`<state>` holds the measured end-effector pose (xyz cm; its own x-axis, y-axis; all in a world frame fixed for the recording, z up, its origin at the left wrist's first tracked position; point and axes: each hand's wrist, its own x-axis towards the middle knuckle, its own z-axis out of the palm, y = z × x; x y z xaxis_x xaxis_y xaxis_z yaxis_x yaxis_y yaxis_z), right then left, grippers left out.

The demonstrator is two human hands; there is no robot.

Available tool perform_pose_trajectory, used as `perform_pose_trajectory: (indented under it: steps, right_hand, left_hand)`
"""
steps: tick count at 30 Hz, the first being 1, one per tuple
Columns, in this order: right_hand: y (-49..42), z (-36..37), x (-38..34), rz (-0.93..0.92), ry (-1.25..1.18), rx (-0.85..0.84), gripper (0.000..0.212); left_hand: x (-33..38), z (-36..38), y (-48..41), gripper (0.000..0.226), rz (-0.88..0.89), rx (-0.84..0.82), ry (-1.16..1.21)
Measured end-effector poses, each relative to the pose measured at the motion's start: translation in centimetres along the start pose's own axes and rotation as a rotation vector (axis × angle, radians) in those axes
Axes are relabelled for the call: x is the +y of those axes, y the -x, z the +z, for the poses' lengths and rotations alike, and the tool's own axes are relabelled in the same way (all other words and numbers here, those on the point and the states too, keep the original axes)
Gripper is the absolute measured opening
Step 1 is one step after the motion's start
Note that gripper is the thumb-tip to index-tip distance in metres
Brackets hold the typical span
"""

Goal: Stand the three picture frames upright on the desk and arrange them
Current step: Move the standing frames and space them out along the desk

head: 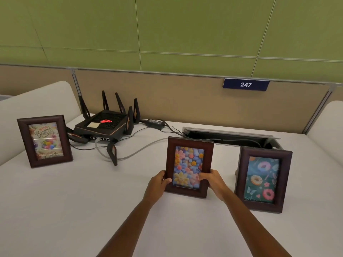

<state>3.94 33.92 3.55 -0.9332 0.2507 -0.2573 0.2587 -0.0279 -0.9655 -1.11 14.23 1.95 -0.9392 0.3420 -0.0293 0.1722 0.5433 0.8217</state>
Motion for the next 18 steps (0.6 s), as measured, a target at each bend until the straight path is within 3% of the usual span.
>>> perform_pose_trajectory:
  steps: [18]
  right_hand:
    - [-11.1, -1.7, -4.4, -0.038, -0.034, 0.076, 0.029]
  left_hand:
    - [2.6, 0.0, -12.3, 0.031, 0.051, 0.081, -0.011]
